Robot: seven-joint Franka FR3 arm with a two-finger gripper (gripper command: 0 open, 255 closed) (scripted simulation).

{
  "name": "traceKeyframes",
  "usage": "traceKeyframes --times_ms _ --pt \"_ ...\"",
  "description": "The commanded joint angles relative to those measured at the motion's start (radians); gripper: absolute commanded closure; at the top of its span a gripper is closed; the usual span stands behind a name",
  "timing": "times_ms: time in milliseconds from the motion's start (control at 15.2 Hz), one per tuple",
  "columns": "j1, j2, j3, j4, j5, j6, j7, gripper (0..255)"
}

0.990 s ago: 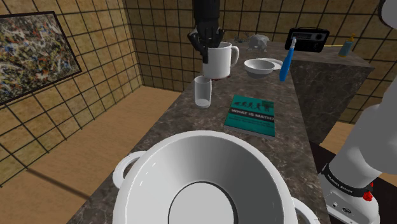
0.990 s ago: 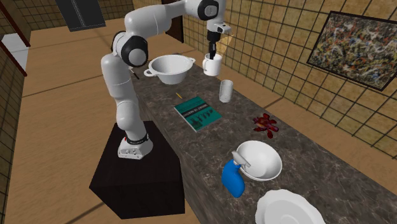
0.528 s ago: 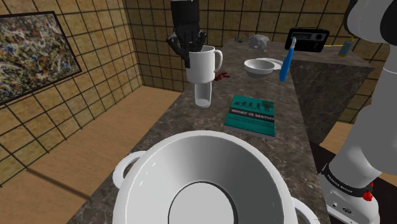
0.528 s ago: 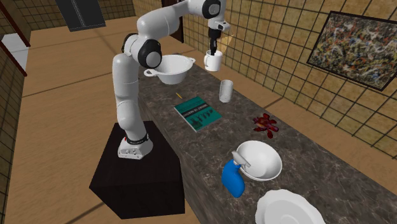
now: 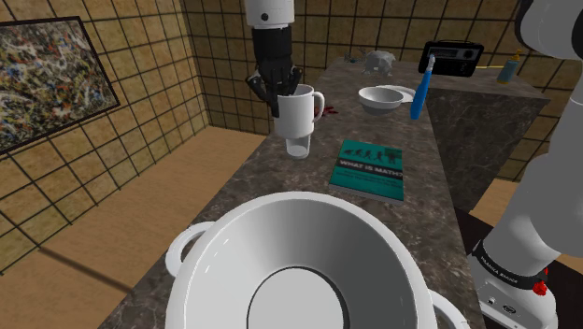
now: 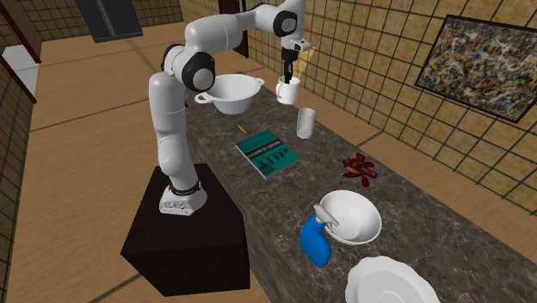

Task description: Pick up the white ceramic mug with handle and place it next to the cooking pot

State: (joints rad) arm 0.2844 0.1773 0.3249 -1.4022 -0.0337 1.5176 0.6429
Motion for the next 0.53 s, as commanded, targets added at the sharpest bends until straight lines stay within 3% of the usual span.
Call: traceKeyframes --times_ms 0,462 --pt "-0.003 -0.011 -0.001 -0.044 0.004 0.034 -0.002 255" --pt "-0.008 -0.029 -0.003 -0.162 0.009 0.135 -0.006 255"
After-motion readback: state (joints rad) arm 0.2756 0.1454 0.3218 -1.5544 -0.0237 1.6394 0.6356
